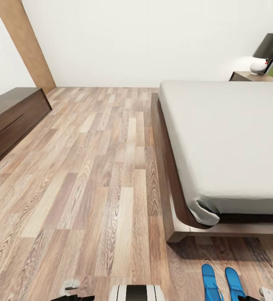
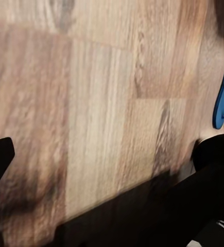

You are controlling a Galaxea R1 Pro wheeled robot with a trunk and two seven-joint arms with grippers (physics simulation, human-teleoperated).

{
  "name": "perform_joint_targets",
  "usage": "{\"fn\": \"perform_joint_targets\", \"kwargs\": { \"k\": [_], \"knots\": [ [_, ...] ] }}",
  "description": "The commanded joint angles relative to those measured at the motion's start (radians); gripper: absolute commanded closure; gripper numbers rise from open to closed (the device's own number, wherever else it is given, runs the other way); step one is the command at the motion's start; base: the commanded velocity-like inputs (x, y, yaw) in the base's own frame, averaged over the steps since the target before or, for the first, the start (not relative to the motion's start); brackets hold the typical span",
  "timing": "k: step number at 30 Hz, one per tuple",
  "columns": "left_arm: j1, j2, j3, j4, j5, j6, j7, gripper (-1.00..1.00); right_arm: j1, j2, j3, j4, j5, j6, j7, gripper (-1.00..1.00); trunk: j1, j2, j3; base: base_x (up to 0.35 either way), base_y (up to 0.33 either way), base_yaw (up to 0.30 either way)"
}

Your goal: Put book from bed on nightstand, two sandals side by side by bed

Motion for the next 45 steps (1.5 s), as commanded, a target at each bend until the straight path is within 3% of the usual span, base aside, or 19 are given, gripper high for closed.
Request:
{"fn": "perform_joint_targets", "kwargs": {
  "k": [1,45],
  "knots": [
    [-0.001,-0.001,0.008,-0.001,-0.006,0.01,-0.006,-1.0,0.0,0.0,-0.005,-0.002,-0.007,0.008,0.004,-1.0,-0.001,0.0,0.003,0.0,0.0,0.0],
    [-0.001,0.001,0.008,-0.001,-0.006,0.011,-0.005,-1.0,0.0,0.0,-0.005,0.0,-0.006,0.006,0.004,-1.0,-0.02,0.01,0.173,0.0,0.0,0.0]
  ]
}}
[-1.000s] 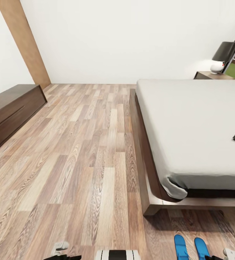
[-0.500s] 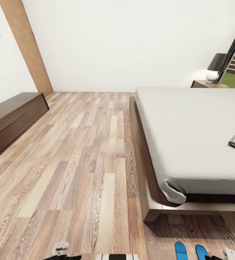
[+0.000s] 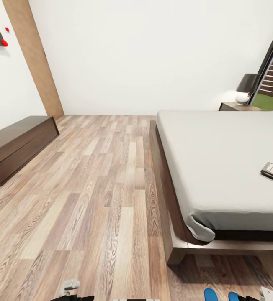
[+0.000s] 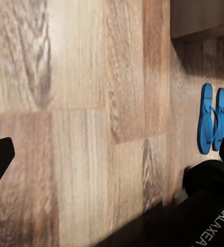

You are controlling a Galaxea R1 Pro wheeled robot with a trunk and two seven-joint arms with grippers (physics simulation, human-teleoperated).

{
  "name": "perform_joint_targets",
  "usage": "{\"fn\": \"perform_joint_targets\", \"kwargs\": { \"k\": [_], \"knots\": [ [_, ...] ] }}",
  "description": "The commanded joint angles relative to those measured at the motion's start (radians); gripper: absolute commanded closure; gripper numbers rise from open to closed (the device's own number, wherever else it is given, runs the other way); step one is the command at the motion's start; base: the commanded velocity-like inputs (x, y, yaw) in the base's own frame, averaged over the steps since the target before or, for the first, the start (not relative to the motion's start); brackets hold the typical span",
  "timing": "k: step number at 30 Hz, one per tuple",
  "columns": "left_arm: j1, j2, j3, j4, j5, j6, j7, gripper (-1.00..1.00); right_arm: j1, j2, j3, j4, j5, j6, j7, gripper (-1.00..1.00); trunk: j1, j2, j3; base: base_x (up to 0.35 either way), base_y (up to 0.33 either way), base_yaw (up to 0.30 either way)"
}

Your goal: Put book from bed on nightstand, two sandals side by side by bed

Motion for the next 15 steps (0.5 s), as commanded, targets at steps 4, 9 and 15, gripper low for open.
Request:
{"fn": "perform_joint_targets", "kwargs": {
  "k": [4,9,15],
  "knots": [
    [-0.001,-0.001,0.008,-0.001,-0.006,0.01,-0.006,-1.0,0.0,0.0,-0.005,-0.001,-0.007,0.006,0.004,-1.0,-0.002,0.001,0.015,0.0,0.0,0.0],
    [-0.001,-0.001,0.008,-0.001,-0.006,0.01,-0.005,-1.0,0.0,0.0,-0.005,-0.001,-0.007,0.005,0.004,-1.0,-0.004,0.002,0.034,0.0,0.0,0.0],
    [-0.001,-0.001,0.008,0.0,-0.006,0.01,-0.004,-1.0,0.0,0.0,-0.005,-0.001,-0.007,0.005,0.004,-1.0,-0.007,0.003,0.057,0.0,0.0,0.0]
  ]
}}
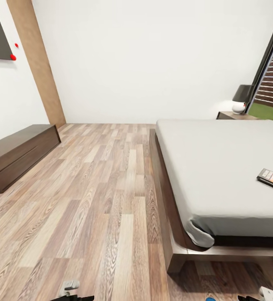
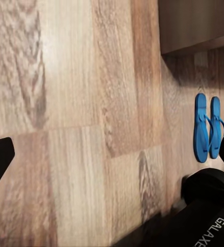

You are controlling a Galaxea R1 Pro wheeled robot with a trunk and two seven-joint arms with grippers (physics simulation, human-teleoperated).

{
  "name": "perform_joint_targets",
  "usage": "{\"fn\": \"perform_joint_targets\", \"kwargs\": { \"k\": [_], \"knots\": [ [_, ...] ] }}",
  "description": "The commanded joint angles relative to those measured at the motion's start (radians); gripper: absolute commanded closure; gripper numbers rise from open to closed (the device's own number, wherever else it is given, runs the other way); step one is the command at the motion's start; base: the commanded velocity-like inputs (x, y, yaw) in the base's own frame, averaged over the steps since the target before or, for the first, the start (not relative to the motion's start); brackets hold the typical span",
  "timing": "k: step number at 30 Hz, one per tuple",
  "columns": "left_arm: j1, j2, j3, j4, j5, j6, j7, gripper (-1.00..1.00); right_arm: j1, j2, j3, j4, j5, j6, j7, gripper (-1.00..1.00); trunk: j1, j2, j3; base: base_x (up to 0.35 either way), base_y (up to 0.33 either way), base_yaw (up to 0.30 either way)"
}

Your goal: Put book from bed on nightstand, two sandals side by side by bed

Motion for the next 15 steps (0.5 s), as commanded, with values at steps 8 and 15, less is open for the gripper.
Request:
{"fn": "perform_joint_targets", "kwargs": {
  "k": [8,15],
  "knots": [
    [-0.001,-0.001,0.008,0.0,-0.006,0.01,-0.006,-1.0,0.0,0.0,-0.004,-0.001,-0.005,0.006,0.004,-1.0,-0.004,0.002,0.03,0.0,0.0,0.0],
    [-0.001,-0.001,0.008,0.001,-0.006,0.01,-0.006,-1.0,0.0,0.0,-0.004,-0.001,-0.004,0.003,0.004,-1.0,-0.007,0.003,0.057,0.0,0.0,0.0]
  ]
}}
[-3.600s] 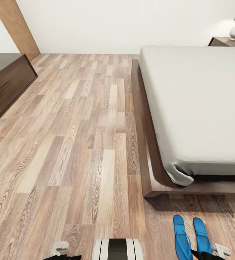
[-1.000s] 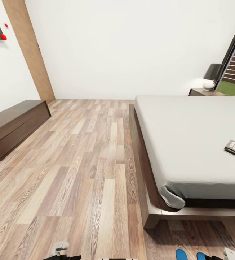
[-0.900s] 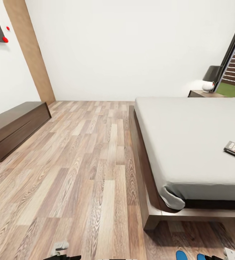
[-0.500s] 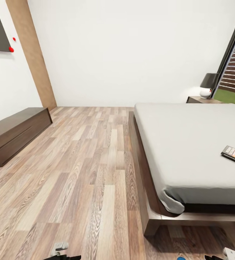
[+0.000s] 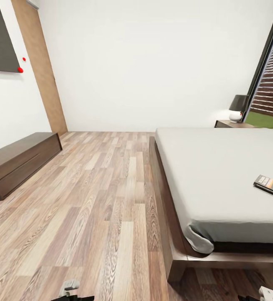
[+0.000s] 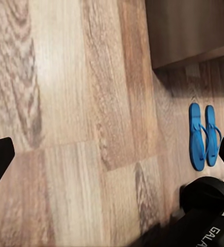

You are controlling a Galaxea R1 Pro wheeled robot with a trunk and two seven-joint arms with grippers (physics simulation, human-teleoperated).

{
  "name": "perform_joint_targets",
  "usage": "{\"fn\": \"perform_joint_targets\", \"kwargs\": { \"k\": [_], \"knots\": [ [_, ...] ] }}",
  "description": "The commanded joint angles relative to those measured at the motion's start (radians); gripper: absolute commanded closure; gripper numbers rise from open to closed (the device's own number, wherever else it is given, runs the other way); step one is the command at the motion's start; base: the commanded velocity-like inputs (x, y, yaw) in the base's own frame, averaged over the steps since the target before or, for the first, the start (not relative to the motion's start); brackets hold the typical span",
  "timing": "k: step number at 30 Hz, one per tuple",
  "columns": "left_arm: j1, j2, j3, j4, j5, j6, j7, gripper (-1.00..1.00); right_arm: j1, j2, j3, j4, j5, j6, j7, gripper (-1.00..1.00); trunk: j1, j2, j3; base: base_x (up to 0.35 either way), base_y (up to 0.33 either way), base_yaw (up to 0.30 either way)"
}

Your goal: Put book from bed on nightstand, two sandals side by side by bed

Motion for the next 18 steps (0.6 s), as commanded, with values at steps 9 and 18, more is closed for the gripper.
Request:
{"fn": "perform_joint_targets", "kwargs": {
  "k": [9,18],
  "knots": [
    [-0.001,-0.001,0.008,-0.001,-0.006,0.01,-0.006,-1.0,0.0,0.001,-0.004,-0.001,-0.006,0.006,0.004,-1.0,-0.028,0.05,0.029,0.0,0.0,0.0],
    [-0.001,-0.001,0.008,-0.001,-0.006,0.01,-0.006,-1.0,0.0,0.001,-0.004,-0.001,-0.006,0.006,0.003,-1.0,-0.063,0.113,0.057,0.0,0.0,0.0]
  ]
}}
